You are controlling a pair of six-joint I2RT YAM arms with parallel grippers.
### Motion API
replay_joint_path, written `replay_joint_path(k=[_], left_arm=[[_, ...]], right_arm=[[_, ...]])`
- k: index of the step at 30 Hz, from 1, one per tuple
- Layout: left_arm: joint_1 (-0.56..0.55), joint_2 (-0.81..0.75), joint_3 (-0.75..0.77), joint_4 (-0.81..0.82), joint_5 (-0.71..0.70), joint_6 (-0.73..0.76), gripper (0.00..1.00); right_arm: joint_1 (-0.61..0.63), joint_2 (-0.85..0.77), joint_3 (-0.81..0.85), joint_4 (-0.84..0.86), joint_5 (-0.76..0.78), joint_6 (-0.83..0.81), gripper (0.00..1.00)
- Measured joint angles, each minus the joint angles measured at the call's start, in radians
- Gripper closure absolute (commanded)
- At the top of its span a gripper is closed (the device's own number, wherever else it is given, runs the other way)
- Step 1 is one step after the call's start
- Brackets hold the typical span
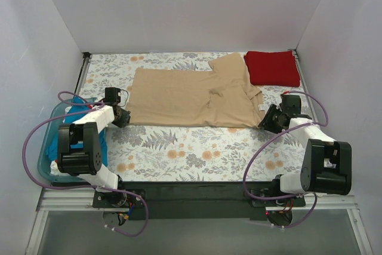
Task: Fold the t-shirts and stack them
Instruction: Fold the tshirt
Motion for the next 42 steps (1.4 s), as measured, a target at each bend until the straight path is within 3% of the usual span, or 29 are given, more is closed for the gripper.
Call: replay_joint_path(k=[1, 7, 23, 42], left_arm=[[0.000, 0.003, 0.002, -0.002, -0.001, 0.001, 1.00], [0.000, 0.004, 0.006, -0.010, -0.003, 0.004, 1.00], [0.000, -0.008, 0.027, -0.119, -0.024, 0.011, 1.00], [0.001, -0.364, -0.108, -0.257, 0.011, -0.031, 1.00]], right_arm=[[0.000, 0.008, 0.000, 0.011, 0.001, 0.004, 0.69], [0.000, 0.038, 0.000, 0.026, 0.005, 0.019, 0.99], [-0.110, -0.051, 0.000, -0.101, 0.003, 0.015, 0.99], [-0.195, -0.261, -0.009, -0.341, -0.031, 0.078, 0.99]])
